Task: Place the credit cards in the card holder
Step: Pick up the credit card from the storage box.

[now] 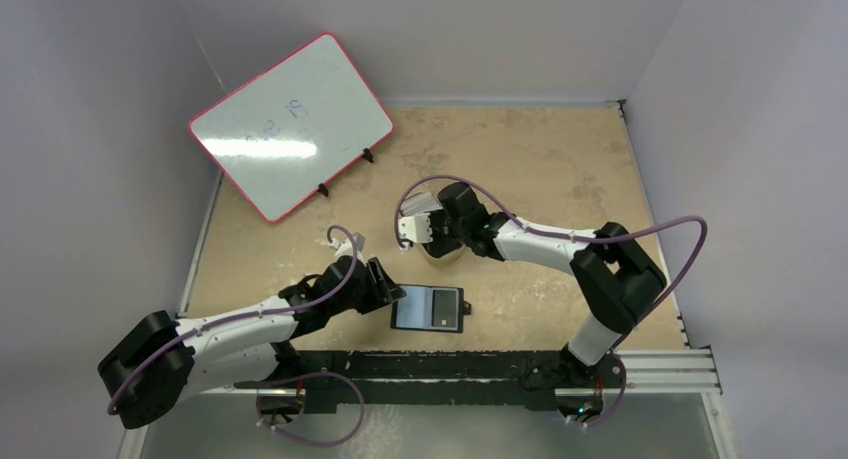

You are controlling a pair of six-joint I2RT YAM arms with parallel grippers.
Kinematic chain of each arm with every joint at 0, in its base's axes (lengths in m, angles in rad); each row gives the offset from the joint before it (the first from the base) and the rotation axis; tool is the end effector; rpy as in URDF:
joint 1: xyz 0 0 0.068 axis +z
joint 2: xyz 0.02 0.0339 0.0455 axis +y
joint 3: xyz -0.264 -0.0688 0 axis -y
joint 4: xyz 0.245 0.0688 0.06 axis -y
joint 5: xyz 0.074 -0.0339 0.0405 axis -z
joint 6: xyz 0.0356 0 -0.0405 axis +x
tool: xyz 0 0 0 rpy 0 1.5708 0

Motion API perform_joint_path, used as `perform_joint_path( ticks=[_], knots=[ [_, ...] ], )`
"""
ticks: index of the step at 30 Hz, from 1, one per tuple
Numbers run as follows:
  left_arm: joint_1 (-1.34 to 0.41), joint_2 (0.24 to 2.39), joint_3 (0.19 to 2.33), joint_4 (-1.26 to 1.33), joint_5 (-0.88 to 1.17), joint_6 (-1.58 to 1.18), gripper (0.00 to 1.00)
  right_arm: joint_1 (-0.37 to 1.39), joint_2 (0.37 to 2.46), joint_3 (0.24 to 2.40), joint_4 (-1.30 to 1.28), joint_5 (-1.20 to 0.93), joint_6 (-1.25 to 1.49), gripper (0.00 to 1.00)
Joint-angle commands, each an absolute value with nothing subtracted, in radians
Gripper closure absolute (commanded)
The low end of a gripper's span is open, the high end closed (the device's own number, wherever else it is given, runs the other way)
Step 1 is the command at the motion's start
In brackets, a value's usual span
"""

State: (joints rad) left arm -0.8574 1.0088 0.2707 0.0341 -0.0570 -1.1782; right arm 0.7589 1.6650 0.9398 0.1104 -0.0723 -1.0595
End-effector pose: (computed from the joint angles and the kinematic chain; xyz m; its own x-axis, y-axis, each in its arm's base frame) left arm 0.1222 -0.1381 0.1455 -0.8333 -0.4467 -0.3257 -0.1134 0.7147 -0.6902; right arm 0.2576 0.2478 0.1956 0.4311 -0.7899 -0.4360 -0.7218 -0.0119 -0.6920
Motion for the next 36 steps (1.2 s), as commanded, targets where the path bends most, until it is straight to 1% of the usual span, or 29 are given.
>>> perform_joint_path(
  ticks=[1,3,8,13,16,19,29,36],
  knots=[
    [-0.851,1.003,0.262,0.057,-0.069,-1.193,0.54,0.748,1.624,0.999,0.14,-0.053,-1.074,0.8],
    [-0.851,1.001,0.259,0.057,-0.068,-1.193,0.54,0.748,1.62,0.998,0.134,-0.051,-1.075,0.84],
    [-0.851,0.994,0.256,0.06,-0.069,-1.195,0.55,0.749,1.609,1.002,0.112,-0.047,-1.074,0.86],
    [-0.851,0.999,0.255,0.062,-0.069,-1.196,0.55,0.749,1.6,1.008,0.096,-0.045,-1.074,0.94],
    [-0.851,1.001,0.255,0.061,-0.069,-1.196,0.55,0.748,1.599,1.022,0.06,-0.044,-1.073,0.96],
    [-0.851,1.0,0.255,0.057,-0.069,-1.196,0.55,0.749,1.586,1.027,0.046,-0.045,-1.068,1.0],
    [-0.851,0.999,0.274,0.017,-0.086,-1.176,0.56,0.749,1.54,1.048,-0.036,-0.033,-1.047,1.0],
    [-0.851,0.986,0.277,-0.004,-0.088,-1.176,0.56,0.75,1.457,1.059,-0.025,-0.065,-0.878,1.0]
  ],
)
